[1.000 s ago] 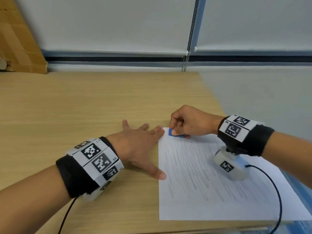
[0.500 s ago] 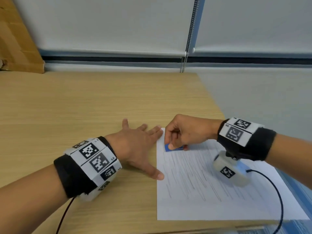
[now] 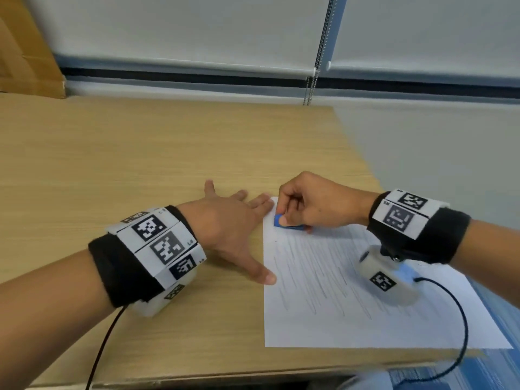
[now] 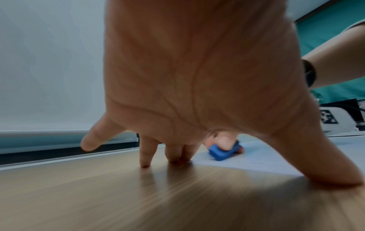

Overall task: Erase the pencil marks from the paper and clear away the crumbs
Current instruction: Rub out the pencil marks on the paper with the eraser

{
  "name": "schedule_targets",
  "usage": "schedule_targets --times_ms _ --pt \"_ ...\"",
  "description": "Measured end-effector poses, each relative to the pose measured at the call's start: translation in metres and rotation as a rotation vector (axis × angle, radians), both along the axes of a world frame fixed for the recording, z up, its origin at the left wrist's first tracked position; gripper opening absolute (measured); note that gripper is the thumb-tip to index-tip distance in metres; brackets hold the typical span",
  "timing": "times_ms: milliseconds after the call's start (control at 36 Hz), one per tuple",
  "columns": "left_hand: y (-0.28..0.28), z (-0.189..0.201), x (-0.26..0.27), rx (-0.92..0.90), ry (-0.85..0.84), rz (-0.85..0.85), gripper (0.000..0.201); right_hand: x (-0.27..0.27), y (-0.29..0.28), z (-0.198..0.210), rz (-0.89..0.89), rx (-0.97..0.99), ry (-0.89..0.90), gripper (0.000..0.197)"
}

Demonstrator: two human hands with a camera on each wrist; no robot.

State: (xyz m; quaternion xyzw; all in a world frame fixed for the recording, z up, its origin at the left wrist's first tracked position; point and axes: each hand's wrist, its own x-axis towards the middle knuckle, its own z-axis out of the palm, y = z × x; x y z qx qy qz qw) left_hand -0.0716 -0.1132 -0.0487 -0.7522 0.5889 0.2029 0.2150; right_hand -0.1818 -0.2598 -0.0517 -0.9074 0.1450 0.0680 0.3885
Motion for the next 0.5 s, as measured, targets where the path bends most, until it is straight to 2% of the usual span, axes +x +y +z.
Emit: schedule_targets --times_ms 111,278,444,500 --pt "0.000 -0.003 0.002 -0.004 0.005 -0.003 0.135 -0.008 0.011 0.001 0.158 0.061 0.114 0.007" --pt "-0.002 -0.002 0.001 0.016 0.010 0.016 0.137 0.000 0.004 0.004 0.022 -0.052 0.007 0.005" --pt "-0.002 -0.001 0.000 0.036 -0.004 0.012 0.139 -0.022 0.029 0.000 0.214 0.062 0.143 0.004" --pt "-0.002 -0.001 0.000 0.041 -0.001 0.015 0.141 -0.020 0.028 0.002 0.182 0.029 0.119 0.004"
